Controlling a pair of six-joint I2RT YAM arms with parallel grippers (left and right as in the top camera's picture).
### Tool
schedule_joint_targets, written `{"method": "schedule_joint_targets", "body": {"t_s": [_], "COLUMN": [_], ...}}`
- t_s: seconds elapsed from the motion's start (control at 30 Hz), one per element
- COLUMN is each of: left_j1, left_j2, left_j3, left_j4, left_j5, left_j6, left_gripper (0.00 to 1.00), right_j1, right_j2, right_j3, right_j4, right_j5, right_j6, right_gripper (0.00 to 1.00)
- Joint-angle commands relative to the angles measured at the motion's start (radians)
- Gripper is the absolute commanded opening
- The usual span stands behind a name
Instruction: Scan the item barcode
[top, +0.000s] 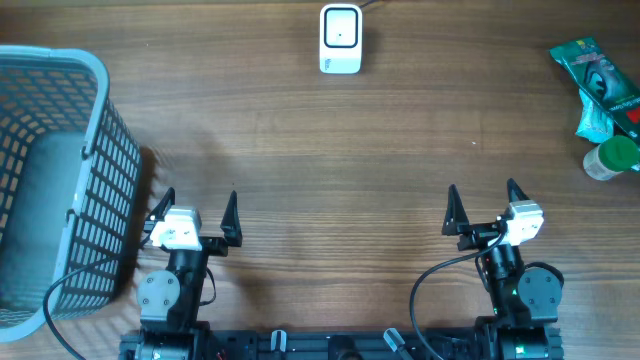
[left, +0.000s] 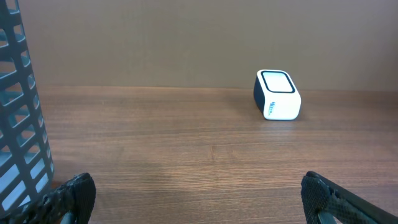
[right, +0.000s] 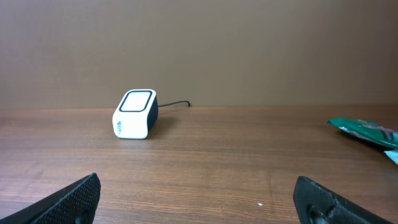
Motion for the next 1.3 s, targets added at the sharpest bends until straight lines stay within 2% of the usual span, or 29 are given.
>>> {"method": "schedule_joint_targets", "body": {"t_s": [0.0,0.1,1.27], "left_j1": [-0.002,0.037,0.042], "left_j2": [-0.008,-0.008,-0.007], "left_j3": [-0.012,-0.012,-0.012], "left_j4": [0.004,0.004,0.006], "left_j5": [0.012,0.008,0.005], "left_j6": [0.011,-0.064,-0.063], "left_gripper": [1.00,1.00,1.00], "right_j1": [0.003,0.003,0.003], "right_j2": [-0.009,-0.009,-0.009], "right_j3": [-0.001,-0.001,-0.001], "right_j4": [0.003,0.003,0.003], "right_j5": [-0.005,-0.005,-0.005], "right_j6": [-0.012,-0.013,-0.013], "right_gripper": [1.00,1.00,1.00]}}
